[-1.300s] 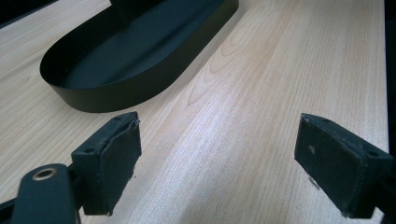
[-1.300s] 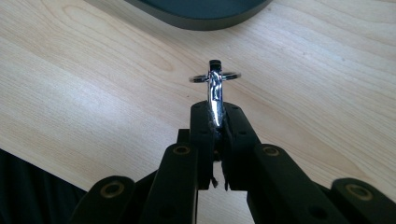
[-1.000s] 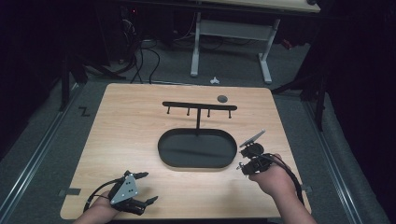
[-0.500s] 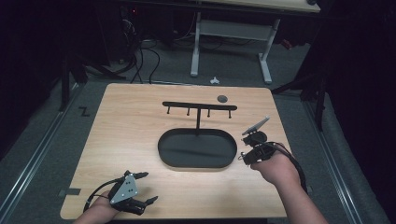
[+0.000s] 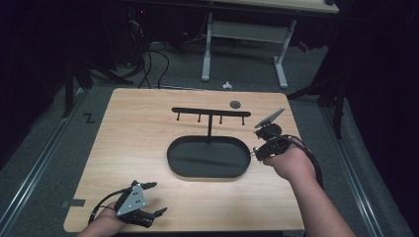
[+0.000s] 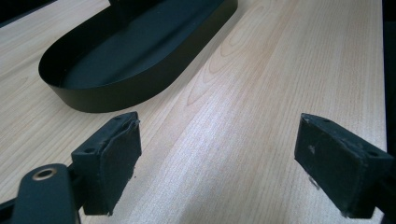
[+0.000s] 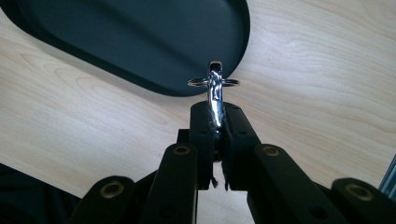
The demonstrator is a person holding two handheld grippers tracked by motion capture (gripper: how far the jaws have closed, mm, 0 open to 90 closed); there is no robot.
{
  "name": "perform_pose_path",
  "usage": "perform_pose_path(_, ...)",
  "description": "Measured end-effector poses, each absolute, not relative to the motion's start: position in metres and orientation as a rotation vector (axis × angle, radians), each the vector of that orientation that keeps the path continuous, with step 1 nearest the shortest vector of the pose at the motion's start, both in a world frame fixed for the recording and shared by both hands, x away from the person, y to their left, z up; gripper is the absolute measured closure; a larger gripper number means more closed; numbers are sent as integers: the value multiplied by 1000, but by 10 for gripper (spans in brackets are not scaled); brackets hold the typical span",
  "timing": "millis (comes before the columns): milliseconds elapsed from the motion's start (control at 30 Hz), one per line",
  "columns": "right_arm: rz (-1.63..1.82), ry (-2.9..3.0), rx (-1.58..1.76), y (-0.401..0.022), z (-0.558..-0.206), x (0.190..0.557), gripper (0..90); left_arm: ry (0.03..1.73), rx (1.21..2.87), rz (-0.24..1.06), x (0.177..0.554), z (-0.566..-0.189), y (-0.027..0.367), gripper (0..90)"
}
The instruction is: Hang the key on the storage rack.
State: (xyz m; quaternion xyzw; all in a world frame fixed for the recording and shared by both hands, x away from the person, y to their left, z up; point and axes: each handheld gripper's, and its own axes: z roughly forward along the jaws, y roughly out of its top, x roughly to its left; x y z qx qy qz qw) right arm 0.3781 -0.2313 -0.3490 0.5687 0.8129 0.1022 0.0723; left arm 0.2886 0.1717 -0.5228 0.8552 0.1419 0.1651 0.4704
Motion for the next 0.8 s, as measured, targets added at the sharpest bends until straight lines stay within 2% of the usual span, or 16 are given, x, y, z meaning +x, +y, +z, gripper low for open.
perform_pose_path(800,351,2408,1726,-222,-309,406,839,345,2094,402,289,-523,172,151)
